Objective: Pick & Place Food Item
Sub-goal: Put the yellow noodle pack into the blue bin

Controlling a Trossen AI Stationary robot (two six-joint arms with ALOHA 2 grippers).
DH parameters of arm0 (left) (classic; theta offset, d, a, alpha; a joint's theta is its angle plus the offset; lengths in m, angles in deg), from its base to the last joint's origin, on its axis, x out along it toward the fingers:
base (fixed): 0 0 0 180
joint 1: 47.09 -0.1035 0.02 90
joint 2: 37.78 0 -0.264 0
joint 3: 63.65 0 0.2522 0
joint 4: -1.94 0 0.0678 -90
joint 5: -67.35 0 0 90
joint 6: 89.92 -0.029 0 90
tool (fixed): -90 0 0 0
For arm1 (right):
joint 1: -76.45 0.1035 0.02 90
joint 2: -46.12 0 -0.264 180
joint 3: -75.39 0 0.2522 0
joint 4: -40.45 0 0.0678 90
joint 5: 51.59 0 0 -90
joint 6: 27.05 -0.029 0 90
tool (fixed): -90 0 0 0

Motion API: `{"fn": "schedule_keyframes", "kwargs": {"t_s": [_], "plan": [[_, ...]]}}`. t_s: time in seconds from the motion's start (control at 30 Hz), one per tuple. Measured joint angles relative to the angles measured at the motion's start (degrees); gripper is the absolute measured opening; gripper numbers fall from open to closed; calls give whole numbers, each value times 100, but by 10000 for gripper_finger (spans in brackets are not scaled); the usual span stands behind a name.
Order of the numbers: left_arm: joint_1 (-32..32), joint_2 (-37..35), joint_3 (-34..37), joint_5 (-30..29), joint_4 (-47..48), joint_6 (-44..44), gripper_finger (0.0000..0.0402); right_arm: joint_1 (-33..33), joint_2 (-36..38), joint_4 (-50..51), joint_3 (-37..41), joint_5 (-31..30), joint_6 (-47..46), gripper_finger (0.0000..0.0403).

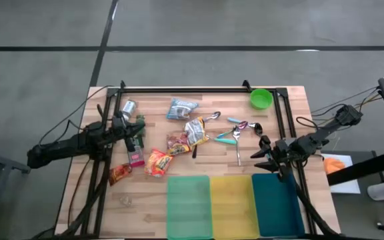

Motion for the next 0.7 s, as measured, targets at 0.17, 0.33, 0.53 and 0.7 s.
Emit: {"fn": "schedule_keyframes", "kwargs": {"t_s": [0.17,0.33,0.53,0.7], "plan": [[0,0,0,0,0,0,0,0,0,-8,0,-2,-277,171],[0,0,0,0,0,0,0,0,11,-12,-40,663,-455,171],[0,0,0,-2,0,-1,0,0,-17,-16,-620,1826,-133,171],[0,-2,0,0,0,0,0,0,-175,15,-1282,1840,554,171]]}}
